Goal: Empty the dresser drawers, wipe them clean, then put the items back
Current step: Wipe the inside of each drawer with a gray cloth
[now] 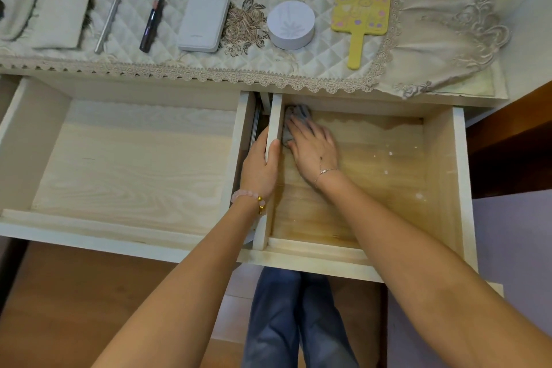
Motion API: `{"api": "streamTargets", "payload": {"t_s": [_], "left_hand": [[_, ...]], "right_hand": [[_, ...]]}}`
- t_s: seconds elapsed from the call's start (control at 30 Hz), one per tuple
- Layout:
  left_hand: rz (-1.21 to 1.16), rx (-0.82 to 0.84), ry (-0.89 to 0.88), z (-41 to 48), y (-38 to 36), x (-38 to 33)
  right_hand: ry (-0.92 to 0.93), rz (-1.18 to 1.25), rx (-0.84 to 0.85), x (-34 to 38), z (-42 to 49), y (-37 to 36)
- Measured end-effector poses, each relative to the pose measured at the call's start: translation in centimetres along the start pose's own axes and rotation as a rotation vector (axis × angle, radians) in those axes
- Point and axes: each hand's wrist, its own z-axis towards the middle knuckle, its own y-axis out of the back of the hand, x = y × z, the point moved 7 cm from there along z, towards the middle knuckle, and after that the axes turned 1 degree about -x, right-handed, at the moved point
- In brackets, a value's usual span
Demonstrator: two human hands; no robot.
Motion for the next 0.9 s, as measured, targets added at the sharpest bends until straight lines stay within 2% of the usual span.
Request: {"api": "streamTargets", "payload": {"t_s": [0.13, 0.27, 0.47, 0.63, 0.9], "left_hand": [[0.008, -0.014, 0.005, -0.2, 0.1, -0.1], [0.003, -0.012, 0.019, -0.5, 0.1, -0.2], [0.021, -0.015, 0.03, -0.6, 0.1, -0.4], [0.041, -0.016, 0.031, -0.7, 0.1, -0.6], [0.043, -0.025, 0.043, -0.7, 0.1, -0.5]], "right_hand": [[-0.014, 0.004, 0.009, -1.3, -0.6, 0.5], [-0.093, -0.035, -0.024, -6.3, -2.5, 2.1], [-0.39, -0.042, -0.123, -16.2, -6.3, 5.0], [-0.423, -0.026, -0.143, -16.2, -6.6, 5.0], [-0.433, 0.02, -0.081, -14.9, -10.2, 4.0]]}}
